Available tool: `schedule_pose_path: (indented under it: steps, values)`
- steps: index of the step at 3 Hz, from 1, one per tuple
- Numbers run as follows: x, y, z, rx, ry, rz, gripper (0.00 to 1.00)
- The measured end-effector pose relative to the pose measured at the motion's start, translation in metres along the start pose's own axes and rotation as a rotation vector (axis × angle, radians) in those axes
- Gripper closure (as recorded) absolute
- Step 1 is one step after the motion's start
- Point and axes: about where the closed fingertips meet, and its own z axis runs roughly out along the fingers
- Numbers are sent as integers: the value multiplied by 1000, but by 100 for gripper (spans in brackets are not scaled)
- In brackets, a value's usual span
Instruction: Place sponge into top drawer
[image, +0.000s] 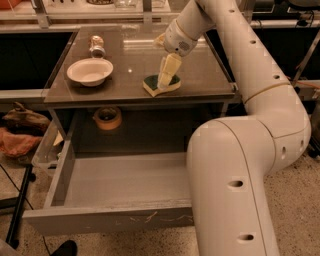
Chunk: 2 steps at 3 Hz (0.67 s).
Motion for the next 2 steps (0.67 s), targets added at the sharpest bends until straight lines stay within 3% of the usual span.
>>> schedule_pose_path:
  steps: [2]
  values:
    - [20,1,39,-76,-33,58,0]
